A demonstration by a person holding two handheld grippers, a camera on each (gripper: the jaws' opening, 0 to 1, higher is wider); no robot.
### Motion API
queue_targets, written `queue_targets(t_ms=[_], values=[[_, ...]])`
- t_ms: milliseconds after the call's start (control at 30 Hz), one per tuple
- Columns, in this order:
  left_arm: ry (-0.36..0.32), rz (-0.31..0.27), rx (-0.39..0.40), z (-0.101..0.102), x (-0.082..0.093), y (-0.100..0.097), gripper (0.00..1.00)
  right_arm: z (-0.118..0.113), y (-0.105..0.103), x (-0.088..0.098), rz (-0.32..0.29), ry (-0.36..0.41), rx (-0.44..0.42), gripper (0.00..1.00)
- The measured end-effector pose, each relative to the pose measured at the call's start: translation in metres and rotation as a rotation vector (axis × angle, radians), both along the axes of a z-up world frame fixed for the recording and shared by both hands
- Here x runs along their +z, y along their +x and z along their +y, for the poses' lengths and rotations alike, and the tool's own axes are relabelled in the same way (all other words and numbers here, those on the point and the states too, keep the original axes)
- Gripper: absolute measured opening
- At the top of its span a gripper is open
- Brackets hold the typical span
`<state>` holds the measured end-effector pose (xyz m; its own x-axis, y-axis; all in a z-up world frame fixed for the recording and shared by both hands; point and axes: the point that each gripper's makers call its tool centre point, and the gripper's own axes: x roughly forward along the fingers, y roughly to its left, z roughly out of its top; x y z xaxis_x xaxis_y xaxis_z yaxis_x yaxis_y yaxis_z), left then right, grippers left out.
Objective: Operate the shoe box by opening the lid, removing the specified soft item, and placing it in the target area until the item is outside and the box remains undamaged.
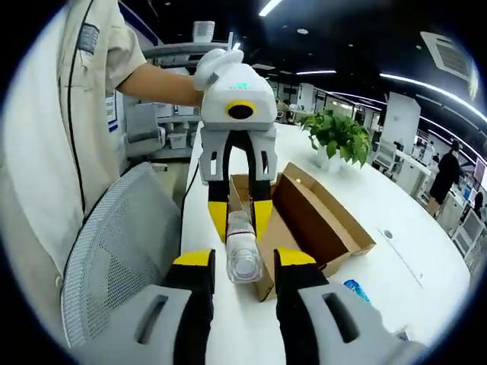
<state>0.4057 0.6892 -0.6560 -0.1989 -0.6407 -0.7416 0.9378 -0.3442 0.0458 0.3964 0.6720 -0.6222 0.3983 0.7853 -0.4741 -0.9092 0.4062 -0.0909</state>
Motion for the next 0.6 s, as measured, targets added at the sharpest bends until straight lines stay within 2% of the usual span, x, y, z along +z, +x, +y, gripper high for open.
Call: queue_targets(t_ms=[267, 600], values=[[-0.041, 0.014, -0.012, -0.0074, 0.0062, -0.0036, 0.17, 0.0018, -0.0004, 0.0015, -0.015, -0.006, 0.016, 0.18], [-0.055, 0.022, -0.022, -0.0109, 0.0052, -0.0050, 0.17, -0.0010, -0.0018, -0.0007, -0.030, -0.041, 0.024, 0.18]])
